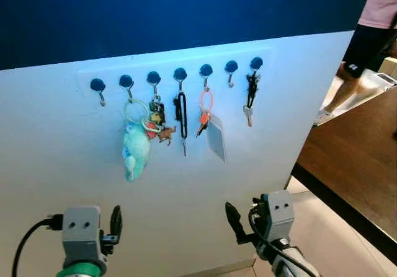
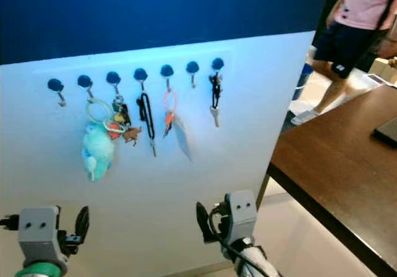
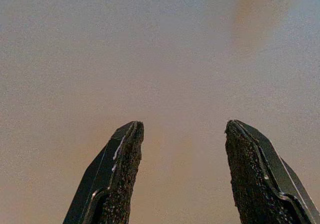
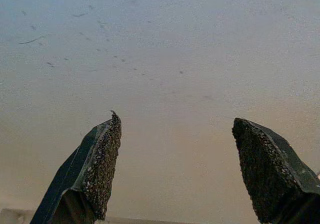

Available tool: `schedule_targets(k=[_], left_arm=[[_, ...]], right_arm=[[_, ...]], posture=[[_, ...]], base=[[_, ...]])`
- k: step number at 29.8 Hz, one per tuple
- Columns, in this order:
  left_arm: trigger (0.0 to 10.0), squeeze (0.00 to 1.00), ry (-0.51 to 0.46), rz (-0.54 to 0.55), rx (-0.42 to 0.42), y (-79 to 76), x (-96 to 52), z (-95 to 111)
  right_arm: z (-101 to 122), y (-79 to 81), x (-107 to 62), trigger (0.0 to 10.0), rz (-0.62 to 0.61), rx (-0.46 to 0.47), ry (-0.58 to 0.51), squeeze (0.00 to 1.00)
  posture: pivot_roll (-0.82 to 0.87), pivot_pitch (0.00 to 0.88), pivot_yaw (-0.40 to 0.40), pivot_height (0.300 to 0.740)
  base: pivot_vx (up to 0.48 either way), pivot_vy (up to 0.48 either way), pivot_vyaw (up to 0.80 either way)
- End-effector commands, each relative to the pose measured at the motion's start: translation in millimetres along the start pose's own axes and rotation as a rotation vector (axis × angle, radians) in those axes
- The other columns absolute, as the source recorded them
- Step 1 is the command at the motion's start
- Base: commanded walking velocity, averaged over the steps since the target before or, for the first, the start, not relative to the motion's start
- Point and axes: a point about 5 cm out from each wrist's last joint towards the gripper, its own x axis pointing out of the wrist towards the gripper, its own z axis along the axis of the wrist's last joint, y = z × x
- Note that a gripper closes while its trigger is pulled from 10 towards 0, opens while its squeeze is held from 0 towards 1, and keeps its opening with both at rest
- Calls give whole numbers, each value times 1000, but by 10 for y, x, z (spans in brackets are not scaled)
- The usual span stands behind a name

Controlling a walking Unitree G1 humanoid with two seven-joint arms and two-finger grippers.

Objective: Hang keys on a hook

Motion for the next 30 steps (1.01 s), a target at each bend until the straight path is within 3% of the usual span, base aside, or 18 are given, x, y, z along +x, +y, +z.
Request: schedule_targets(k=[1,7,23,30], left_arm=[[10000,0,28,0,1,-12,-13,-65],[10000,0,9,-4,-5,-48,24,-33],[10000,0,3,3,-1,-13,54,-27],[10000,0,-11,7,-11,1,72,-16]], right_arm=[[-35,58,17,10000,21,-1,8,0],[4,130,75,10000,75,7,2,0],[-18,128,102,10000,86,40,22,0],[26,132,115,10000,106,-70,11,0]], posture=[[-181,42,121,740],[-188,50,122,740],[-177,43,123,740],[-195,41,132,740]], base=[[0,0,0],[0,0,-783],[0,0,0],[0,0,457]])
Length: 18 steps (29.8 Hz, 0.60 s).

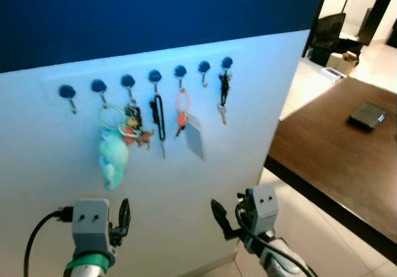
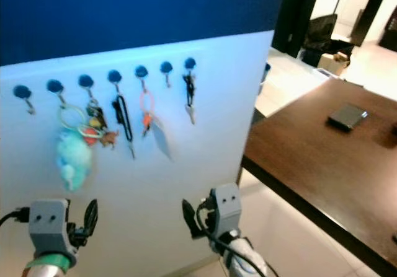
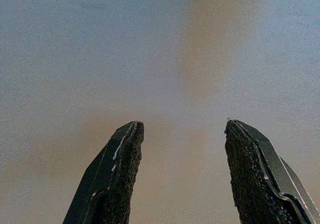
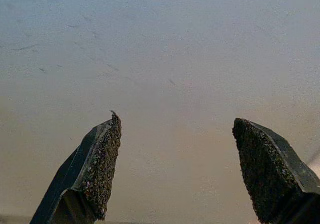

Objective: Hang keys on a hook

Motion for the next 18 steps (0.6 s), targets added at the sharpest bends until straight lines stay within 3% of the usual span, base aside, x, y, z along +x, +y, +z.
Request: schedule_targets(k=[1,5,13,16,18], left_arm=[[10000,0,32,13,-1,45,-30,-79],[10000,0,34,7,-1,37,-28,-82],[10000,0,38,5,-2,56,-41,-77],[10000,0,33,0,-4,55,-54,-64],[10000,0,33,0,-4,55,-54,-64]], right_arm=[[-33,71,-9,10000,35,-13,9,0],[-40,67,-17,10000,37,4,10,0],[-65,37,-32,10000,23,75,18,0],[-58,65,-7,10000,51,2,32,0],[-58,65,-7,10000,51,2,32,0]], posture=[[-194,45,135,740],[-194,45,135,740],[-185,52,132,740],[-183,56,130,740],[-183,56,130,740]], base=[[0,0,800],[0,0,800],[0,0,0],[0,-431,533],[0,-480,800]])
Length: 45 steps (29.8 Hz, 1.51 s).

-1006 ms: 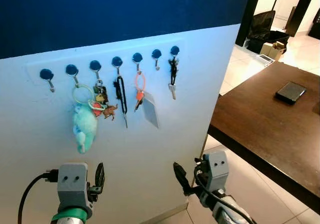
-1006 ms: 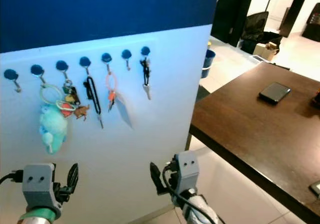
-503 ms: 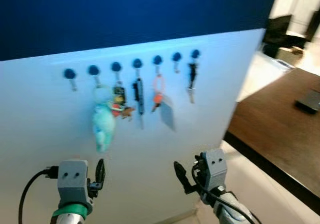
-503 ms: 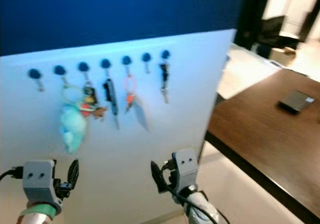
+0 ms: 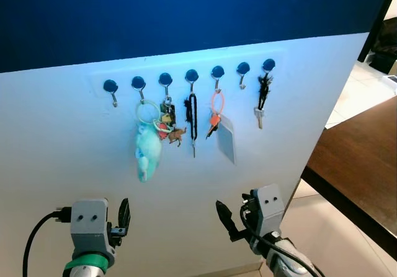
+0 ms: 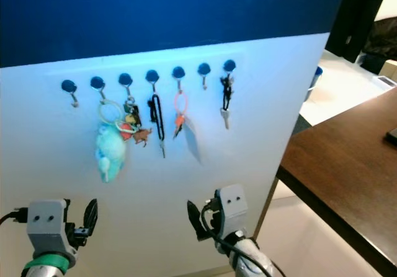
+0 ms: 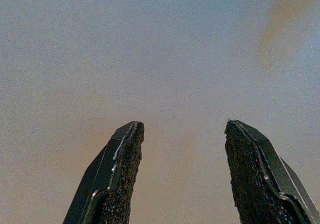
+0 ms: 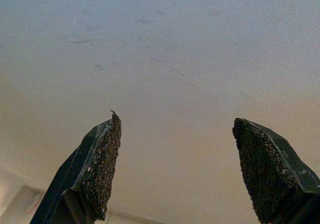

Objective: Hang keys on a hook

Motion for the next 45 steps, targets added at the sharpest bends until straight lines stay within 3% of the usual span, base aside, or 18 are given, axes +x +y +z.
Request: schedule_targets(k=[1,6,19,24,45], left_arm=[[10000,0,24,10,-1,33,-41,-46],[10000,0,33,32,-36,45,-50,-67],[10000,0,34,7,-16,60,-23,-72],[10000,0,42,-5,-18,69,-4,-91],[10000,0,8,21,-48,2,-13,-36]], right_arm=[[-29,51,9,10000,25,-14,13,0],[-34,24,-14,10000,8,29,9,0],[-51,32,-33,10000,11,49,29,0],[-62,-12,-64,10000,-15,63,39,0],[63,-47,-4,10000,-46,23,-45,0]], posture=[[-183,56,130,740],[-195,68,130,740],[-191,69,126,740],[-202,76,135,740],[-192,72,123,740]], base=[[0,-480,800],[0,-192,320],[0,0,0],[0,0,-775],[0,0,-32]])
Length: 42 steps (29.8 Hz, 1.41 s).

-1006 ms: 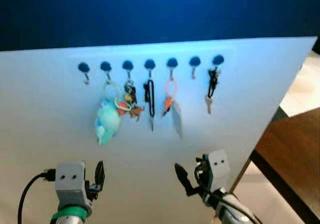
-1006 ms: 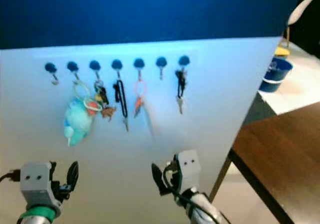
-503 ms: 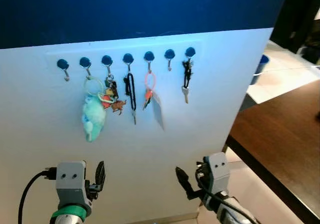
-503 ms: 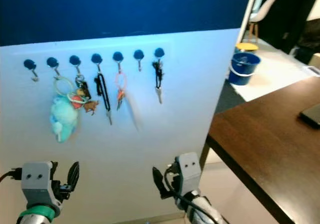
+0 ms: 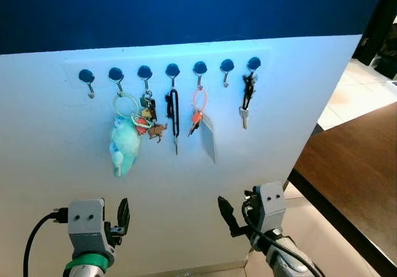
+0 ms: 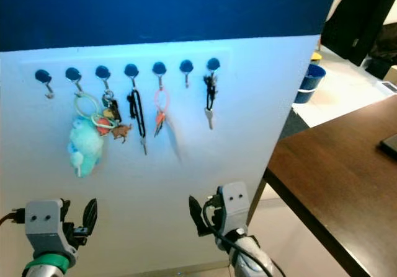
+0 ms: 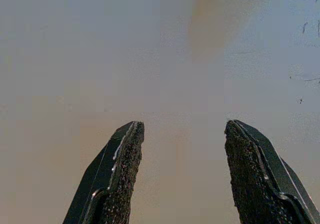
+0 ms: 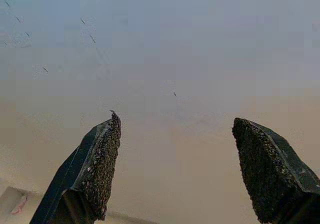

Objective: Hang keys on a hook

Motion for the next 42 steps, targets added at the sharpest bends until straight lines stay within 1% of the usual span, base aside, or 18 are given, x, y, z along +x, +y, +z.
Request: schedule_targets(k=[1,8,11,16,19,24,26,33,42], left_arm=[[10000,0,3,13,12,18,-35,-12],[10000,0,4,1,18,2,-44,-12],[10000,0,5,-5,20,-3,-46,-15],[10000,0,14,-19,18,-13,-56,-31],[10000,0,14,-21,16,-16,-54,-28],[10000,0,-5,-22,17,-27,-45,9],[10000,0,-20,-8,17,-12,-25,36],[10000,0,-24,13,19,26,-10,47],[10000,0,-24,16,22,42,-25,53]], right_arm=[[-39,27,-8,10000,9,2,7,0],[-32,63,41,10000,22,-3,8,0],[-31,57,40,10000,18,-8,10,0],[-76,-14,-2,10000,-30,-22,34,0],[-84,-19,-10,10000,-32,-24,33,0],[-59,20,-3,10000,-10,-3,9,0],[-37,37,16,10000,0,-7,-1,0],[-11,26,21,10000,-5,-7,-8,0],[-22,20,19,10000,3,-5,-6,0]], posture=[[-192,72,123,740],[-194,65,122,740],[-194,65,122,740],[-197,68,127,740],[-193,72,129,740],[-189,75,128,740],[-189,79,127,740],[-192,88,122,740],[-186,85,125,740]], base=[[0,0,0],[0,0,0],[0,0,0],[0,0,0],[0,0,0],[0,0,0],[0,0,0],[0,0,0],[0,0,0]])
